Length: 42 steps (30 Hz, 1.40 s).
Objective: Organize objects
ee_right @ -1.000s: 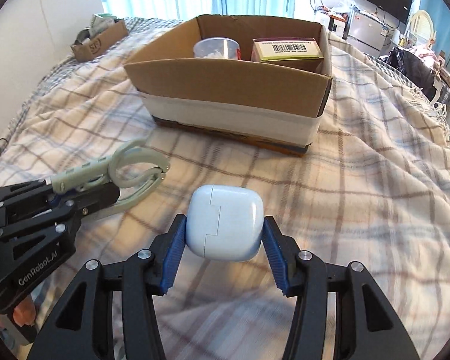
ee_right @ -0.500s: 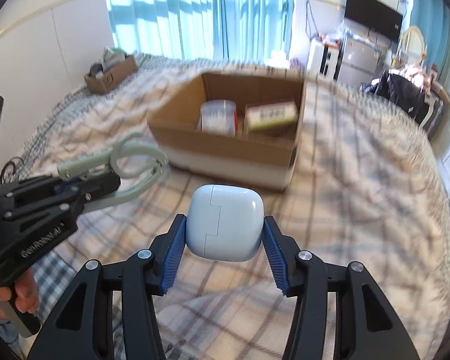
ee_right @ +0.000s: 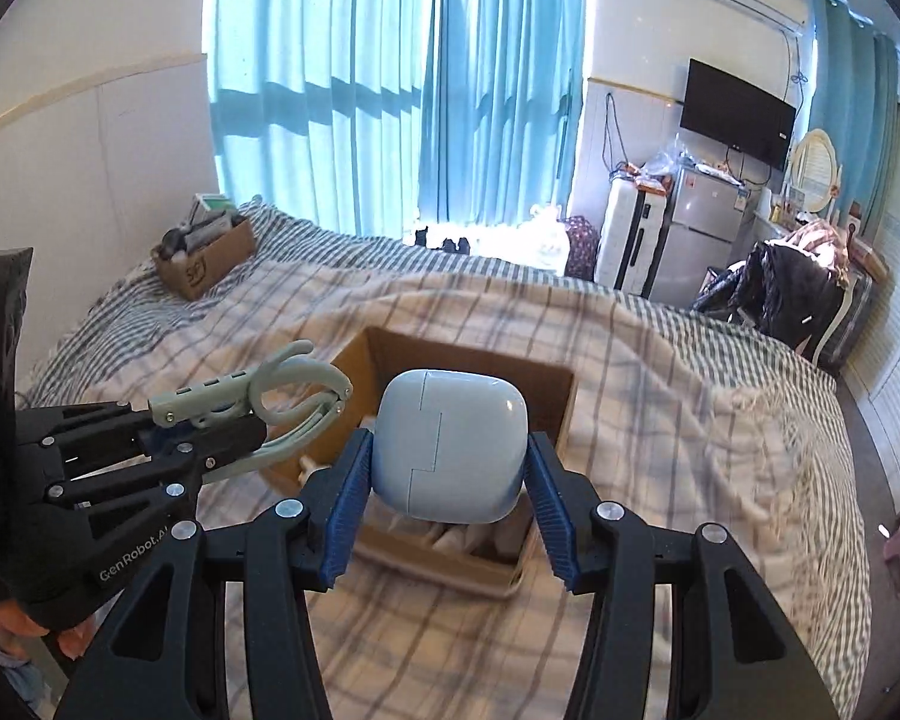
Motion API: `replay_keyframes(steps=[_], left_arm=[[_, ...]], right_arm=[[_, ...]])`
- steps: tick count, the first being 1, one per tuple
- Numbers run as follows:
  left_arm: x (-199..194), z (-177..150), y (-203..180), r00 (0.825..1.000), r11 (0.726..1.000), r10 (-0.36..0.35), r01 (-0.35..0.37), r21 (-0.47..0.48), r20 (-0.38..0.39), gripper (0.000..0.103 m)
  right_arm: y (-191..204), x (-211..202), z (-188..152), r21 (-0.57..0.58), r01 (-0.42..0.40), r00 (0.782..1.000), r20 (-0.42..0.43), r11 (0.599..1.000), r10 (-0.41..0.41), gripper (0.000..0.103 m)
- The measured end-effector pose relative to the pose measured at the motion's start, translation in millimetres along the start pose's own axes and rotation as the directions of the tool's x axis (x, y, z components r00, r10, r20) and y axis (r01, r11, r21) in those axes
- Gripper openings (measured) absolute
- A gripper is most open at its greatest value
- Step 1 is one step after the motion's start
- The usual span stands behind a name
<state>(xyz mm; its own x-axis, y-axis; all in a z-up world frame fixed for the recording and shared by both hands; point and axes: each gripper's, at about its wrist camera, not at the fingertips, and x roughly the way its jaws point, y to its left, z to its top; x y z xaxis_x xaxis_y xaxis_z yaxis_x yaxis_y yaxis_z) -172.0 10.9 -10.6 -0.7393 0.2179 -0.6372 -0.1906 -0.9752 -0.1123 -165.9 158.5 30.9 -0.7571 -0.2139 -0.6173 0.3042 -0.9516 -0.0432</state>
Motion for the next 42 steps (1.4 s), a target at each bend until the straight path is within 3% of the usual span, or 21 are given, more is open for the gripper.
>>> replay_keyframes(steps=[6, 12, 16, 19, 20, 22, 23, 25, 26, 31, 34, 40, 42], left_arm=[[53.7, 22.3, 8.3, 1.0, 1.0, 0.011, -0.011, 0.018, -0.012, 0.008], [105.2, 10.5, 16.0, 0.997, 0.999, 0.019, -0.017, 0.028, -0.08, 0.008], [122.9, 0.3, 15.8, 0.995, 0.997, 0.018, -0.011, 0.08, -0.095, 0.008], [129.2, -5.3, 18.3, 0.994, 0.998, -0.005, 0.012, 0.065, -0.113, 0.009], [128.1, -6.5, 17.5, 0.994, 0.998, -0.003, 0.01, 0.063, -0.111, 0.01], [125.2, -7.9, 16.5, 0.993, 0.998, -0.005, 0.013, 0.069, -0.118, 0.018], [122.5, -8.1, 14.3, 0.993, 0.997, -0.011, 0.02, 0.074, -0.122, 0.024], [112.2, -6.6, 10.7, 0.994, 0.997, 0.003, 0.006, 0.083, -0.11, 0.061], [102.7, -4.3, 9.8, 0.996, 0.997, 0.017, -0.011, 0.082, -0.082, 0.066], [62.3, 10.5, 8.0, 0.999, 0.999, 0.006, -0.003, 0.05, -0.051, 0.069], [29.4, 20.2, 7.0, 0.999, 0.998, 0.048, -0.048, 0.043, 0.003, 0.084], [-36.1, 38.2, 6.5, 0.993, 0.997, 0.064, -0.068, 0.037, 0.102, 0.092], [-58.9, 40.6, 4.8, 0.987, 0.996, 0.074, -0.081, 0.042, 0.139, 0.096]], right_arm=[[-14.7, 57.1, 16.7, 0.019, 0.016, 0.999, -0.035, 1.0, -0.015, 0.05], [-28.9, 120.7, 17.0, 0.057, 0.01, 0.996, -0.094, 0.998, -0.005, 0.05], [-35.2, 140.6, 5.7, 0.063, 0.005, 0.993, -0.121, 0.998, 0.003, 0.05], [-39.6, 142.0, -1.0, 0.081, 0.002, 0.993, -0.115, 0.997, 0.008, 0.051], [-41.8, 138.5, -2.0, 0.084, 0.007, 0.995, -0.1, 0.996, 0.001, 0.055], [-44.6, 130.4, -0.5, 0.094, 0.039, 0.997, -0.077, 0.995, -0.031, 0.081], [-46.6, 123.6, 0.5, 0.103, 0.048, 0.997, -0.062, 0.993, -0.042, 0.082], [-51.1, 107.8, 5.1, 0.131, 0.05, 0.998, -0.03, 0.99, -0.047, 0.082], [-52.8, 100.2, 7.5, 0.145, 0.048, 0.999, -0.023, 0.988, -0.045, 0.082], [-50.9, 61.0, 18.2, 0.158, 0.039, 0.999, -0.009, 0.987, -0.038, 0.082], [-42.1, 29.5, 25.3, 0.125, 0.069, 0.997, 0.018, 0.99, -0.072, 0.082], [-27.2, -48.4, 35.1, 0.086, 0.094, 0.989, 0.108, 0.992, -0.103, 0.082], [-23.1, -74.5, 34.9, 0.079, 0.108, 0.982, 0.144, 0.991, -0.118, 0.086]])
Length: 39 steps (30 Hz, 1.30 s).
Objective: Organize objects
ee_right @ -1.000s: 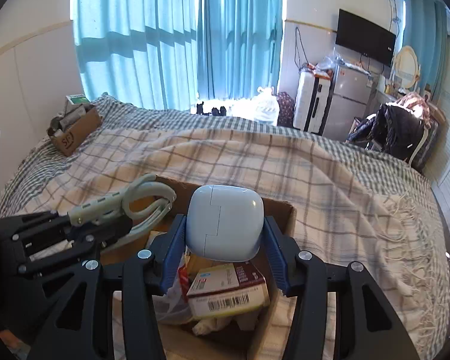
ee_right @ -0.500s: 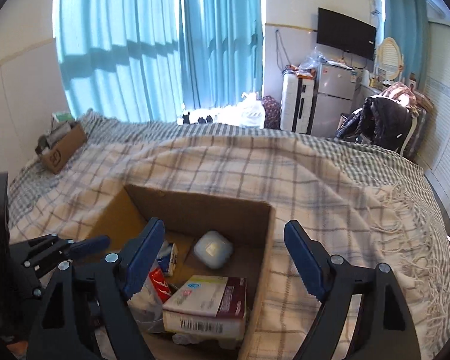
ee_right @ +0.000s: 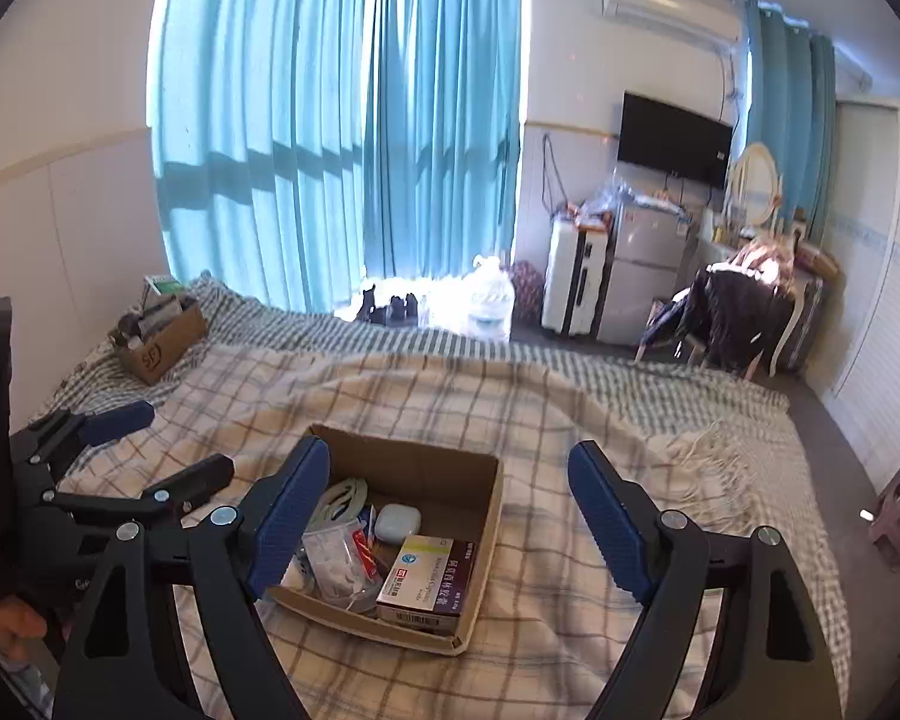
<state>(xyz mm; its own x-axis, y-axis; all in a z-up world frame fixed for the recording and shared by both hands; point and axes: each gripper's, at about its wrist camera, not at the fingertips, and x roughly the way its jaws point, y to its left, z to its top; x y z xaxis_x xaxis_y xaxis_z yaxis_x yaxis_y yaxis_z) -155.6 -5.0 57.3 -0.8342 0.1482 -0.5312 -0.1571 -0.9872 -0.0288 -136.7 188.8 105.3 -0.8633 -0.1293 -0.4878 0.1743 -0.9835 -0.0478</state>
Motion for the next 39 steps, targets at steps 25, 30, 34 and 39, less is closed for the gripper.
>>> replay_keyframes(steps=[25, 30, 34, 39], left_arm=[[-75.0, -98.9, -2.0, 0.965, 0.987, 0.148, -0.13, -0.094, 0.218, 0.103], [-56.7, -109.9, -5.1, 0.976, 0.989, 0.14, -0.129, -0.075, 0.165, 0.103], [-56.9, -112.9, -6.9, 0.972, 0.986, 0.158, -0.146, -0.077, 0.173, 0.103], [-57.2, -114.7, -11.0, 0.973, 0.987, 0.158, -0.149, -0.064, 0.165, 0.103]], right_arm=[[8.4, -45.6, -113.0, 0.111, 0.084, 0.988, 0.121, 0.99, -0.097, 0.103], [5.8, -25.1, -126.0, 0.103, 0.095, 0.991, 0.086, 0.99, -0.104, 0.103], [3.2, -15.4, -131.3, 0.107, 0.099, 0.993, 0.055, 0.989, -0.105, 0.103], [3.1, -16.2, -131.2, 0.112, 0.089, 0.994, 0.054, 0.99, -0.095, 0.103]])
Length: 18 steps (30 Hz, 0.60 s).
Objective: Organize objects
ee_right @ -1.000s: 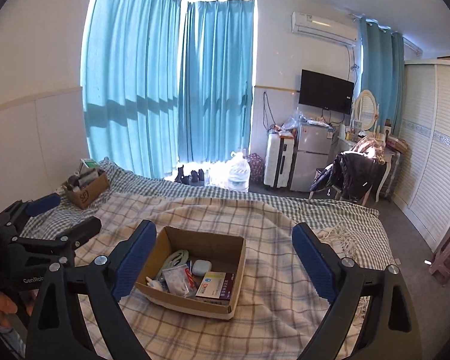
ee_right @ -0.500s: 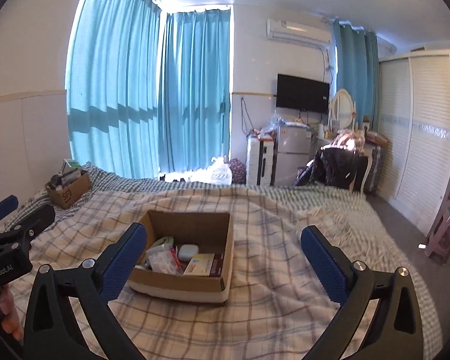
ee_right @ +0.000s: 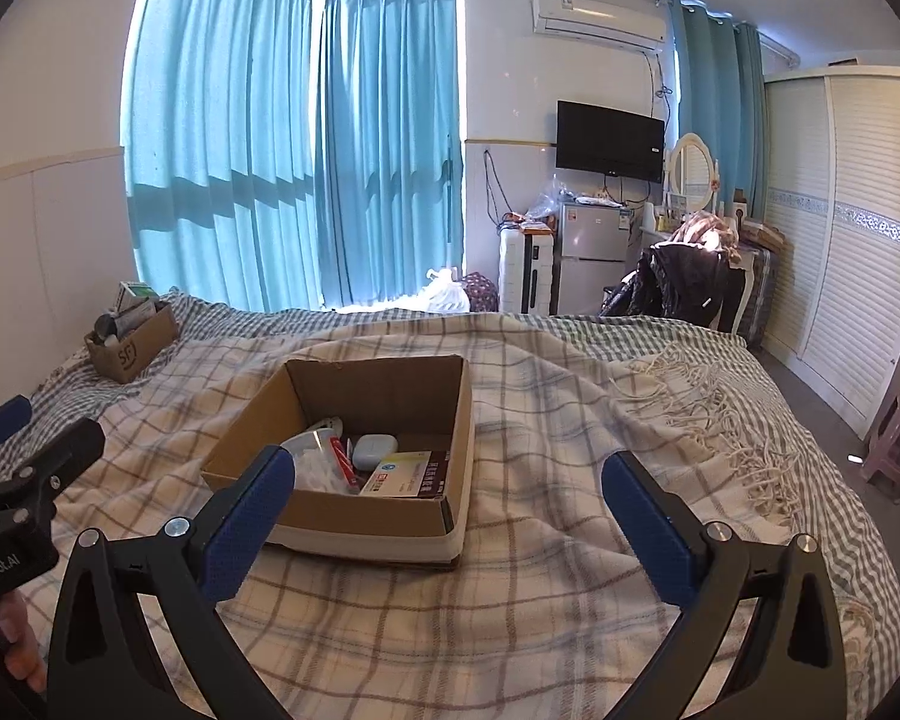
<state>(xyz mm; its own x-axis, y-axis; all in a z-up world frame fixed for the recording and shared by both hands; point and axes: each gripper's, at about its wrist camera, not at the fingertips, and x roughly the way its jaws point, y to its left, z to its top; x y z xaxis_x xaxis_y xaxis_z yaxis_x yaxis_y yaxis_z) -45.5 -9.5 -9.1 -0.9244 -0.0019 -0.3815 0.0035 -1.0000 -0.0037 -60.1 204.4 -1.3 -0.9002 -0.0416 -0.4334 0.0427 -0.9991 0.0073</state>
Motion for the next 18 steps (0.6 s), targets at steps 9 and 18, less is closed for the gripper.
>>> replay_keyframes(steps=[9, 18], left_arm=[[-3.5, 0.4, -2.9, 1.0, 1.0, -0.006, 0.006, 0.007, -0.002, 0.103], [0.6, -2.7, -0.9, 1.0, 1.0, -0.001, 0.001, 0.003, -0.021, 0.103]], right_arm=[[2.2, -5.1, 1.8, -0.012, 0.001, 1.0, 0.007, 1.0, -0.001, 0.103], [1.7, -6.5, 0.3, -0.011, -0.003, 1.0, 0.002, 1.0, 0.003, 0.103]])
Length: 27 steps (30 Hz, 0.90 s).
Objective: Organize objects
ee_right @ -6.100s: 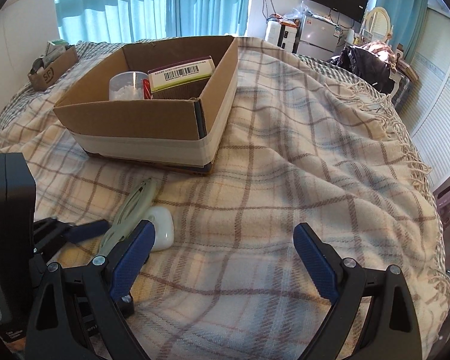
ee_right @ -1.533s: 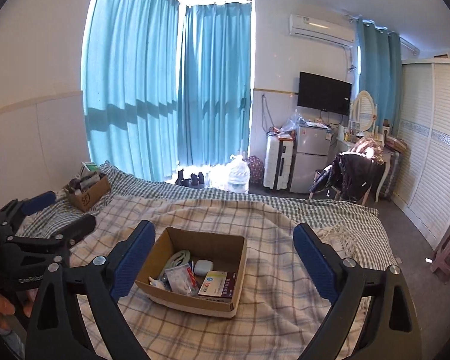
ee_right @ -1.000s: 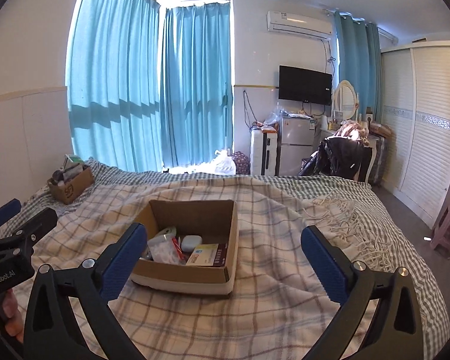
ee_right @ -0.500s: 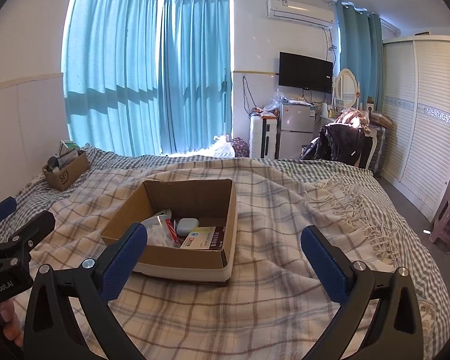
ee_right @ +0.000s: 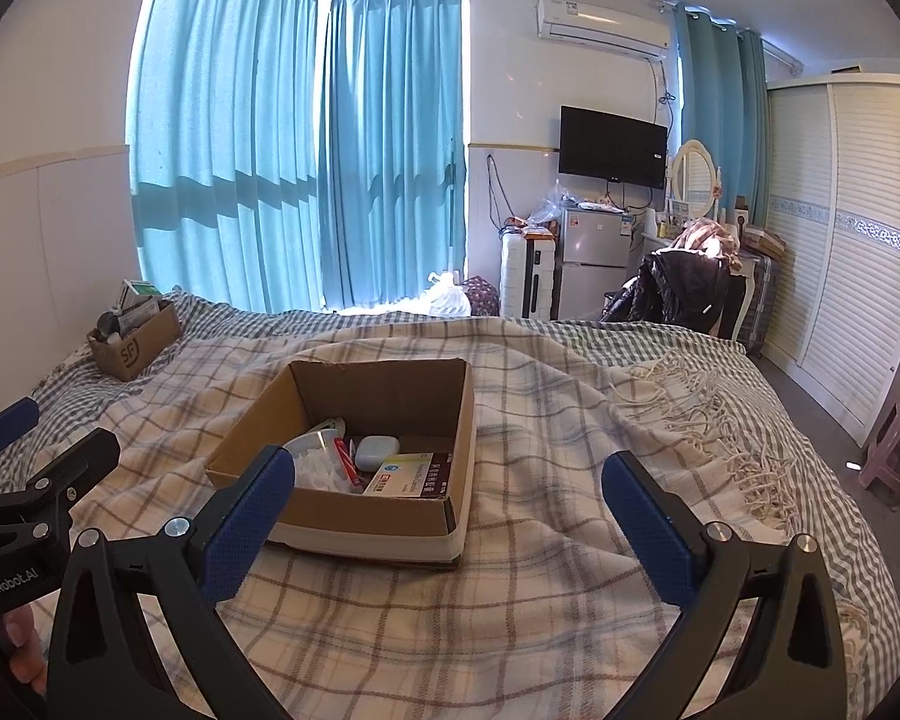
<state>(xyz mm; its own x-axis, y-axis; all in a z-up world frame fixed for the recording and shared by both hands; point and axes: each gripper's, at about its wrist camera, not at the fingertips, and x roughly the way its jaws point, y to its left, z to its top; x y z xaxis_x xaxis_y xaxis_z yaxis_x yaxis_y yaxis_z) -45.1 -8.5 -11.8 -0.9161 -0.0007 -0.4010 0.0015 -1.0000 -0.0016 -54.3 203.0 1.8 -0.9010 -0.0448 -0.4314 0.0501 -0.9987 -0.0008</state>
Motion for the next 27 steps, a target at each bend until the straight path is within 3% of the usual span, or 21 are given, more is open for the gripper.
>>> replay_keyframes(steps=[27], left_arm=[[1.0, -3.8, 2.3, 1.0, 1.0, 0.004, -0.004, 0.001, -0.016, 0.103]], right_arm=[[2.9, 2.5, -0.3, 0.002, -0.006, 1.0, -0.012, 1.0, 0.007, 0.103]])
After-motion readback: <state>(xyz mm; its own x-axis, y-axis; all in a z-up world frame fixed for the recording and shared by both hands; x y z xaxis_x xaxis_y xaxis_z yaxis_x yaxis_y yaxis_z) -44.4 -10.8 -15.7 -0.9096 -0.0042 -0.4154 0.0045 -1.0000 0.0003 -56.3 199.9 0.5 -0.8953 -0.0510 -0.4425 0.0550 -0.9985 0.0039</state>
